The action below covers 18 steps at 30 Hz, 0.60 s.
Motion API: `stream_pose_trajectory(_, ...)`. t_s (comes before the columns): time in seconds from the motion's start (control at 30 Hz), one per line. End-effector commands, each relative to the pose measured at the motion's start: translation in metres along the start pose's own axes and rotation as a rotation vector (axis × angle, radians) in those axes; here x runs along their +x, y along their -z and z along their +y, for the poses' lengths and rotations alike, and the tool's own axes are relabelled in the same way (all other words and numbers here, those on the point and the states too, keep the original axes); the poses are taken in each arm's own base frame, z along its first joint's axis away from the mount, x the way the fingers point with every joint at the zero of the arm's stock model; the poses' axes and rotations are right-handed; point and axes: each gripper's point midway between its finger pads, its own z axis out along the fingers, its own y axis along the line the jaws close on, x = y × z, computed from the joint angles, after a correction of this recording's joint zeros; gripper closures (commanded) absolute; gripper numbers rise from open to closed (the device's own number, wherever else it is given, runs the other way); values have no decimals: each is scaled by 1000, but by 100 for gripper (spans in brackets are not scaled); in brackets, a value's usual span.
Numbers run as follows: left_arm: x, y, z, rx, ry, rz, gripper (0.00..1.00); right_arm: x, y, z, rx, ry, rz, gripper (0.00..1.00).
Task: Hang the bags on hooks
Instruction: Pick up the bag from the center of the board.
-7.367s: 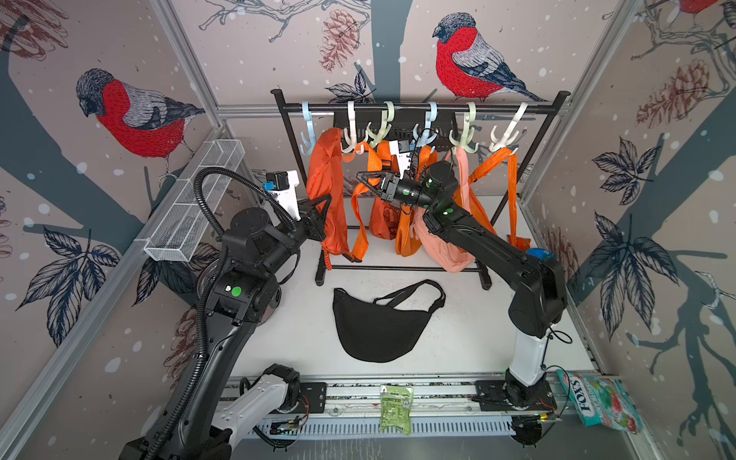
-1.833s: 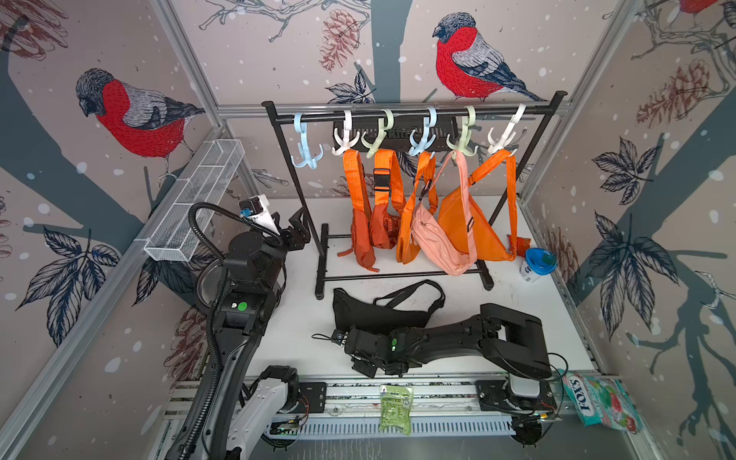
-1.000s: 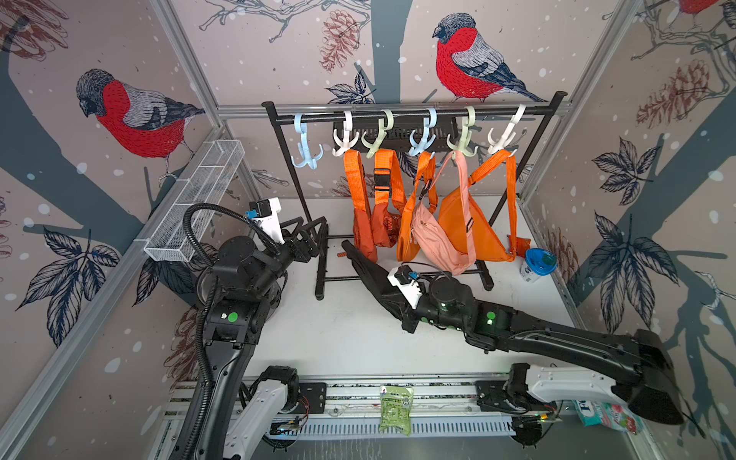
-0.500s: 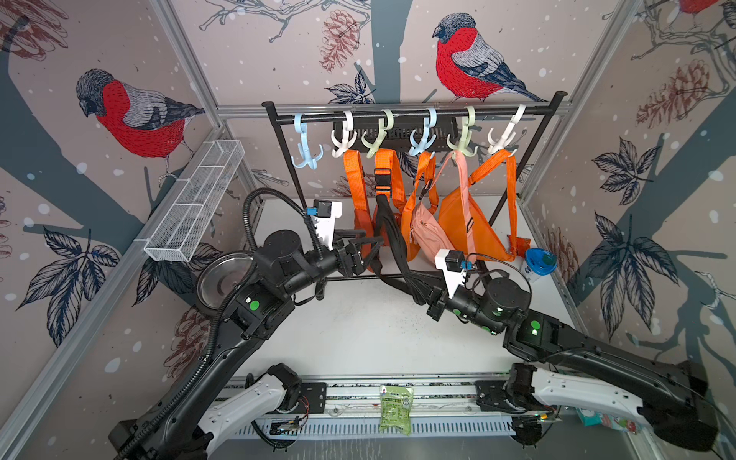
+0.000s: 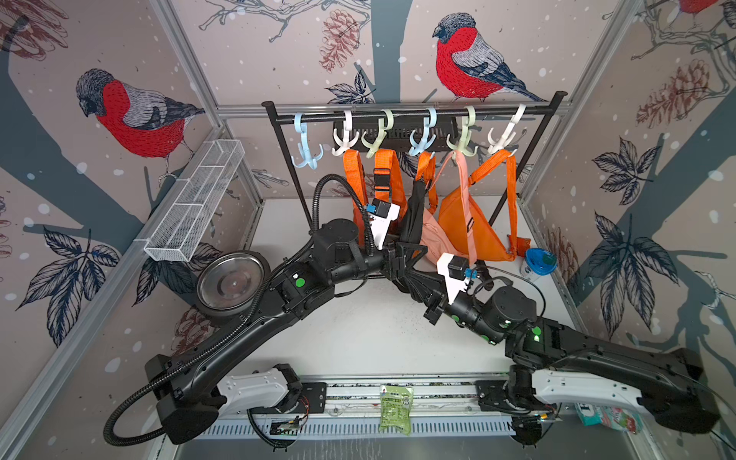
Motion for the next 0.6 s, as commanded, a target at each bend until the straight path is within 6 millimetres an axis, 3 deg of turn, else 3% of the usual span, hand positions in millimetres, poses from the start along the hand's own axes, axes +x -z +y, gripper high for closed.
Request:
stream_pose_trajectory(0.0, -4, -5, -2, -8, -36, 9, 58, -19, 1, -2, 49, 36, -65, 96)
stream_pose_trajectory(0.17, -7, -3, 1, -46, -83, 23, 89, -23, 6, -3, 50, 53, -69, 93)
stream_pose_trajectory(0.23, -7, 2, 4, -72, -112, 29, 98, -26, 13, -1, 32, 64, -75, 82)
stream_pose_trajectory(0.37, 3, 11, 17, -141, -190, 89, 100, -45, 42, -21, 94, 45, -153, 41)
stream_pose_trajectory(0.47, 8, 20, 21, -147, -222, 126, 100, -54, 62, -47, 201, 33, -199, 28)
stream_pose_trajectory(0.57, 5, 34, 22, -138, -240, 121, 100, -58, 74, -70, 277, 34, -195, 23)
